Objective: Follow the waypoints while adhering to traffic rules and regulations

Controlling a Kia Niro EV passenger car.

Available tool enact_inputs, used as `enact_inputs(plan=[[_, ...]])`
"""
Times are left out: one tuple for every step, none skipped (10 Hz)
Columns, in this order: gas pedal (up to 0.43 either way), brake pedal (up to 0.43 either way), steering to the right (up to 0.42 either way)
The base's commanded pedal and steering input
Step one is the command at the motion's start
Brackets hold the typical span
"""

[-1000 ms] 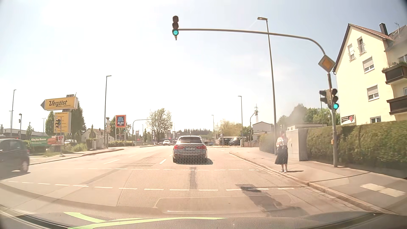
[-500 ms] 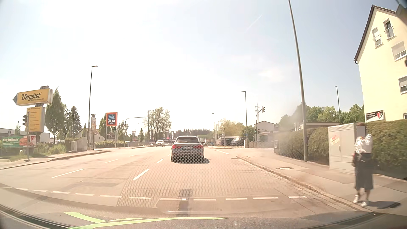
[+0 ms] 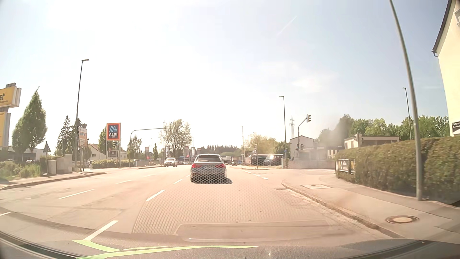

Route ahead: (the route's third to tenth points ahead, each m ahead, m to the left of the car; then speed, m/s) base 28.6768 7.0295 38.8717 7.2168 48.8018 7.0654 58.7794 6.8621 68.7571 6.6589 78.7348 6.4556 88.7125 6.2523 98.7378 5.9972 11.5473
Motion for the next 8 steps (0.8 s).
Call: enact_inputs(plan=[[0.209,0.0,-0.005],[0.209,0.0,-0.006],[0.209,0.0,-0.006],[0.209,0.0,-0.008],[0.209,0.0,-0.009],[0.209,0.0,-0.009],[0.209,0.0,-0.01],[0.209,0.0,-0.01]])
